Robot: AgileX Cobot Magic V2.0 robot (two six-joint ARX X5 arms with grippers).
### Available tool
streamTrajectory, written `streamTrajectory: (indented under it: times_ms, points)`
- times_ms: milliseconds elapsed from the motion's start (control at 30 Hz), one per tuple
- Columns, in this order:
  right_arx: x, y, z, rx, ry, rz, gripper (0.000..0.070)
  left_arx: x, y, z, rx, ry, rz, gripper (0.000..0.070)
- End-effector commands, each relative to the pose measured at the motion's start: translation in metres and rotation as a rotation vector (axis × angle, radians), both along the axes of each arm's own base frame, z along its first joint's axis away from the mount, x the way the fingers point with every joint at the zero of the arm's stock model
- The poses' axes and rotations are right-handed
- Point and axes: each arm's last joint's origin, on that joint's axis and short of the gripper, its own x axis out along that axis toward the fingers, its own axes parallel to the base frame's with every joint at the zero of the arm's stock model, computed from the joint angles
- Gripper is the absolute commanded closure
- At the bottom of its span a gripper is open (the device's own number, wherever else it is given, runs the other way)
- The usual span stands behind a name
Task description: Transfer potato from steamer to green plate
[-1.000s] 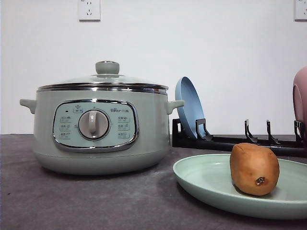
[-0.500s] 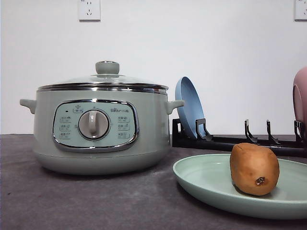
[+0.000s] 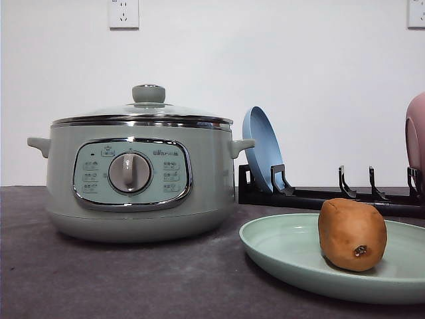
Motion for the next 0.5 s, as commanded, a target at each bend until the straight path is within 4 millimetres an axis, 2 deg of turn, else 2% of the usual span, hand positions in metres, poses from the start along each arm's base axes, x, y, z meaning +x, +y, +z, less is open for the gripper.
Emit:
streamTrajectory:
  times_ms: [0,467]
  points:
    - [0.0001,-0.0001,-0.0016,0.01,0.005,-0.003,0.07,0.0008,0.0002,-0.0072,-0.006,0.023,0.004,0.0699]
    - [0.0001,-0.0001,-0.0016,0.01,0.005,-0.003,0.07,0.0008,0.0002,-0.0072,-0.006,0.023,0.004,0.0699]
